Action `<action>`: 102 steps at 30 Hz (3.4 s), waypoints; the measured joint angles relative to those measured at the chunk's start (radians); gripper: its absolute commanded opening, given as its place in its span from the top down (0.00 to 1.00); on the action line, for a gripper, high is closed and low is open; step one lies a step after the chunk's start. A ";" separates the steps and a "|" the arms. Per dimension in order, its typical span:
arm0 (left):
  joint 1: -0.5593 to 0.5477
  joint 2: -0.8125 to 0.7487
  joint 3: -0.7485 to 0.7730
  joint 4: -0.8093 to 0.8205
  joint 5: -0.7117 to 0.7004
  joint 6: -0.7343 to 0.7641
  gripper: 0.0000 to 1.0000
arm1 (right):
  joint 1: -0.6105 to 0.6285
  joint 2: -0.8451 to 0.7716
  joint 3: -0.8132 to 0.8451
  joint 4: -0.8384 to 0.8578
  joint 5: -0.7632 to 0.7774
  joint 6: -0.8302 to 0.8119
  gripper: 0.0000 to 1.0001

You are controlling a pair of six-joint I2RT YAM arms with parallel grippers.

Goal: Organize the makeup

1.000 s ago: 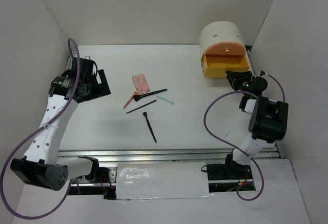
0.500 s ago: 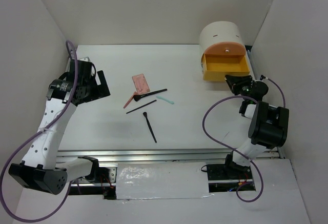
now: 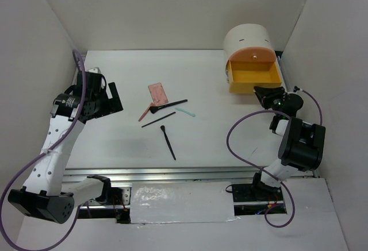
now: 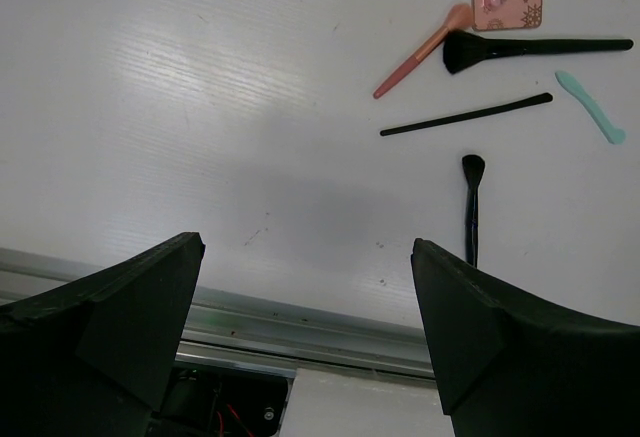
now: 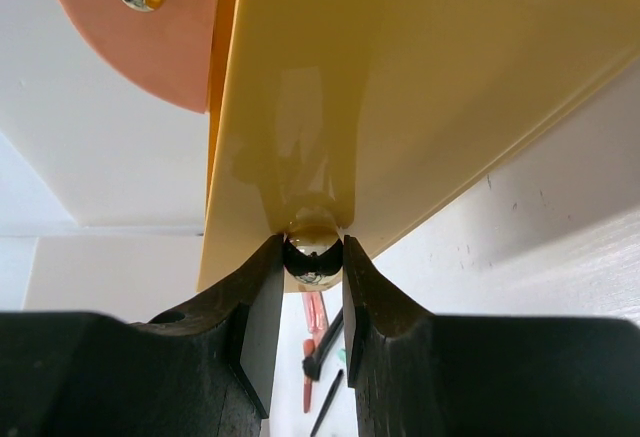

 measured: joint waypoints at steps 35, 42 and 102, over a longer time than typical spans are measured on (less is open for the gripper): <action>0.000 0.033 -0.018 0.013 0.024 -0.019 0.01 | 0.344 -0.386 0.134 -0.449 0.135 -0.235 0.00; 0.000 0.094 -0.023 0.009 0.013 -0.082 0.01 | 1.032 -0.166 0.695 -1.029 0.570 -0.509 0.10; 0.060 0.062 -0.059 0.014 0.087 -0.072 0.01 | 0.595 -0.255 0.853 -1.341 1.063 0.290 1.00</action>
